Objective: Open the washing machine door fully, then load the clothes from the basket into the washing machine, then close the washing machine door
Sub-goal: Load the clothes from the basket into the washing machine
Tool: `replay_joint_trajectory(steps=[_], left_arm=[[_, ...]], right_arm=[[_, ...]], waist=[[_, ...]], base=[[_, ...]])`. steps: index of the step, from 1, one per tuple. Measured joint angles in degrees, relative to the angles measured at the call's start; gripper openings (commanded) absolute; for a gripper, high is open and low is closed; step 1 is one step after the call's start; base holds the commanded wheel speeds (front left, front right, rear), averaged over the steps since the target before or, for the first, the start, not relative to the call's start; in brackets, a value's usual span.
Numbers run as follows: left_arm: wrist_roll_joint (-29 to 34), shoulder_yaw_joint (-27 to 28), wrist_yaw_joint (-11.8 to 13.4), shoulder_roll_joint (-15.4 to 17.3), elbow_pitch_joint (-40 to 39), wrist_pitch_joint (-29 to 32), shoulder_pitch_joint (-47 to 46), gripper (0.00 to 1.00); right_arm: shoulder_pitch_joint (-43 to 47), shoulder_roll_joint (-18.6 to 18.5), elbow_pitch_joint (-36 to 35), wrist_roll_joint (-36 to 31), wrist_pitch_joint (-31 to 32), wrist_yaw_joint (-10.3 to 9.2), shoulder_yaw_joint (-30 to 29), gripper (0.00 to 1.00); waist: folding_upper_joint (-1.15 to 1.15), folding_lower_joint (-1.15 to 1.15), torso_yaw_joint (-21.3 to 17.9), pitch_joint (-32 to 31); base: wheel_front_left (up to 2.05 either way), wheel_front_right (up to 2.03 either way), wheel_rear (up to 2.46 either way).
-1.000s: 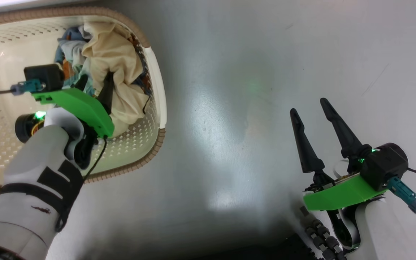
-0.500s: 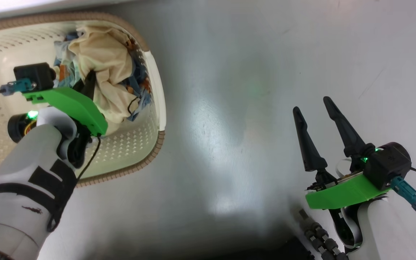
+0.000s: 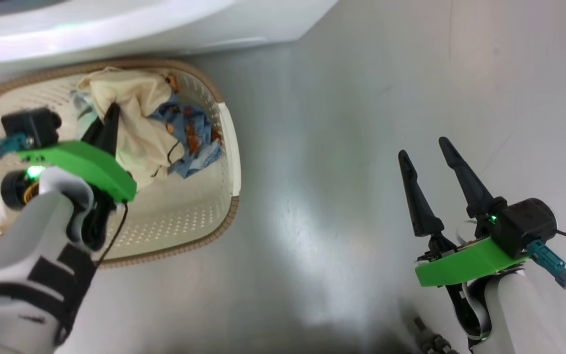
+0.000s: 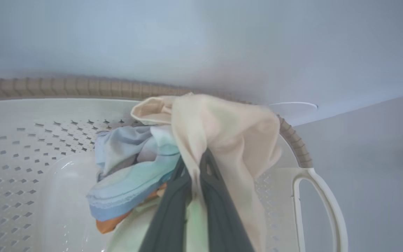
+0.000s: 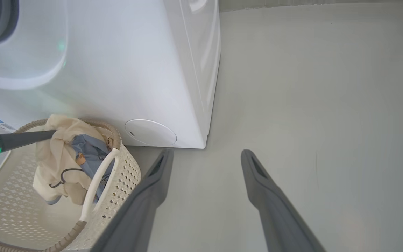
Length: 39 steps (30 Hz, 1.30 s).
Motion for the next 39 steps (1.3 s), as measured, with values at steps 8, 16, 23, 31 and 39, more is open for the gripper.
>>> replay_joint_trajectory(steps=[8, 16, 23, 31, 39], left_arm=[[11.6, 15.0, 0.0, -0.9, -8.3, 0.0, 11.6, 0.00], [21.6, 27.3, 0.0, -3.2, -17.6, 0.0, 22.4, 0.00], [28.4, 35.1, 0.0, -5.6, -25.4, 0.0, 30.1, 0.00], [35.0, 40.5, 0.0, -8.2, -33.8, 0.0, 36.9, 0.00], [41.1, 43.8, 0.0, -9.3, -40.5, -0.4, 43.7, 0.00]], right_arm=[[0.1, 0.0, 2.2, 0.0, 0.0, 0.00, 0.5, 1.00], [2.4, -0.2, 4.2, 0.5, 0.0, 0.00, 1.3, 1.00], [4.6, -0.5, 6.0, 1.3, 0.0, 0.00, 2.2, 1.00], [8.2, -1.1, 7.7, 2.6, 0.0, 0.00, 3.3, 1.00], [11.8, -1.7, 8.6, 4.0, 0.0, 0.00, 3.8, 1.00]], waist=[[0.00, 0.00, 1.1, -6.4], [0.00, 0.00, 2.1, -13.6], [0.00, 0.00, 2.7, -20.3], [0.00, 0.00, 3.3, -28.0], [0.00, 0.00, 3.9, -35.4]], base=[[0.00, 0.00, 0.00], [0.00, 0.00, 0.00], [0.00, 0.00, 0.00], [0.00, 0.00, 0.00], [0.00, 0.00, 0.00]])
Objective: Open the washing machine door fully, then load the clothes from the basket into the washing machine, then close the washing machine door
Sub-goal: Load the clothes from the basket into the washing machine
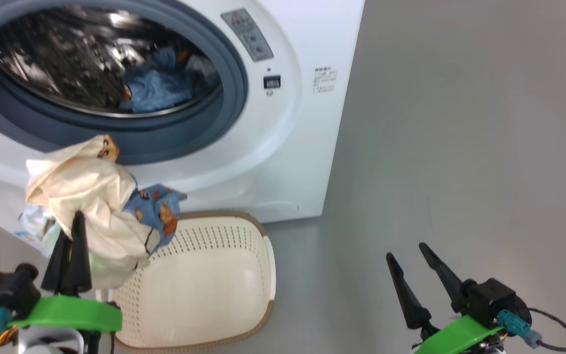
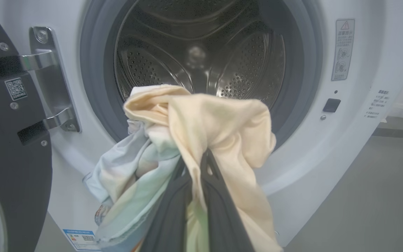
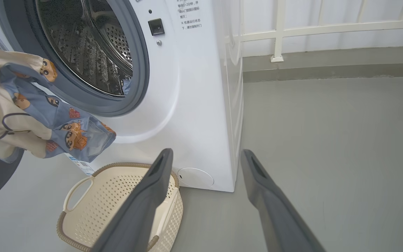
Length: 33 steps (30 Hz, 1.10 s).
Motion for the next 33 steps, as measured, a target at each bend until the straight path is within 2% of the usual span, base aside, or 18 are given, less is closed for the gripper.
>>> replay_joint_trajectory(steps=[9, 33], left_arm=[[6.4, 1.7, 1.5, -0.3, -6.7, 0.0, 6.9, 0.00], [10.1, 1.7, 2.4, -0.9, -9.6, 0.0, 14.8, 0.00]], right_arm=[[2.7, -0.4, 0.1, 0.5, 0.0, 0.00, 0.9, 1.00], [4.7, -0.7, 0.0, 1.0, 0.0, 0.00, 1.0, 1.00]], waist=[[0.00, 0.00, 0.6, -6.3], [0.00, 0.00, 1.5, -8.7]], base=[[0.00, 0.00, 0.00], [0.00, 0.00, 0.00]])
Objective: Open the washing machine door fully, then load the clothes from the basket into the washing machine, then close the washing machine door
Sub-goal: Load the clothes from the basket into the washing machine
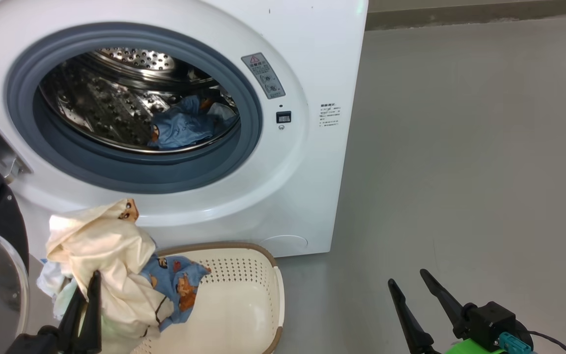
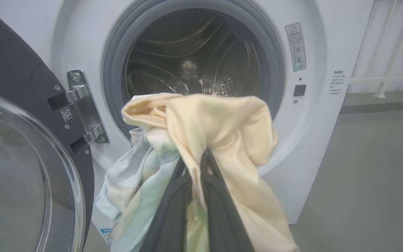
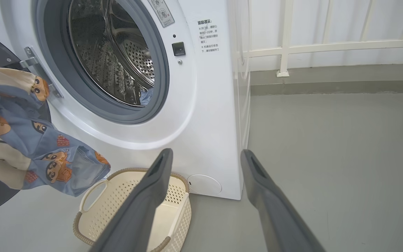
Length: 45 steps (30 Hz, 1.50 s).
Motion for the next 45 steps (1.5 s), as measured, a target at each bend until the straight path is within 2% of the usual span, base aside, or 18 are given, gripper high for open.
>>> replay_joint_trajectory(steps=[24, 34, 45], left_arm=[[0.5, 0.0, 0.1, -0.5, 3.2, 0.0, -0.6, 0.00], [0.6, -0.2, -0.5, -0.2, 4.8, 0.0, -6.3, 0.00], [-0.1, 1.0, -1.4, 2.4, 7.8, 0.0, -16.2, 0.00]], right_arm=[[-1.7, -0.1, -2.8, -1.0, 0.0, 0.00, -1.9, 1.00], [-4.0, 0.0, -3.7, -1.7, 0.0, 0.00, -2.7, 1.00], [-6.2, 0.4, -3.8, -2.6, 0.0, 0.00, -2.4, 1.00]], waist=[[0.00, 0.00, 0.1, 3.7], [0.00, 0.00, 0.0, 7.0], [0.00, 0.00, -1.4, 12.2]], base=[[0.00, 0.00, 0.00], [0.00, 0.00, 0.00], [0.00, 0.00, 0.00]])
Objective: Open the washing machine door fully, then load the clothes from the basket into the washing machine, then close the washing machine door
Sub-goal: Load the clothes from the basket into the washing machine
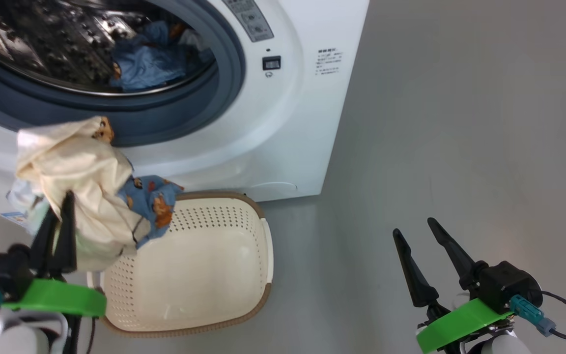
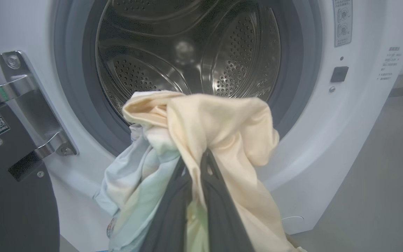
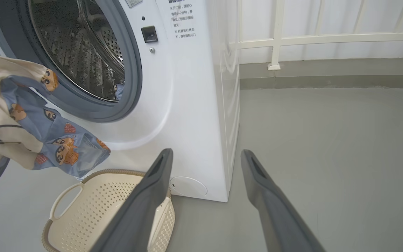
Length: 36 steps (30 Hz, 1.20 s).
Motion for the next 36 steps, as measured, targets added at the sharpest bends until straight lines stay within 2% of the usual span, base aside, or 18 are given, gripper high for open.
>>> replay_joint_trajectory(steps=[10, 24, 36], left_arm=[[-1.6, -0.4, -0.5, 3.6, 6.6, 0.0, -12.5, 0.00], [-4.2, -4.9, -1.0, 9.8, 19.7, 2.5, -30.5, 0.00], [-7.6, -8.8, -1.0, 12.4, 29.7, 4.4, -44.9, 0.00]], right_arm=[[-1.7, 0.5, -0.1, -0.5, 0.0, 0.00, 0.9, 1.00], [-4.3, 1.4, -0.5, -0.5, 0.0, 0.00, 1.8, 1.00], [-6.0, 1.7, -1.4, -0.5, 0.0, 0.00, 2.3, 1.00]], waist=[[0.00, 0.00, -2.7, 4.4], [0.00, 0.00, -6.6, 10.6], [0.00, 0.00, -8.4, 17.6]], base=[[0.00, 0.00, 0.00], [0.00, 0.00, 0.00], [0.00, 0.00, 0.00]])
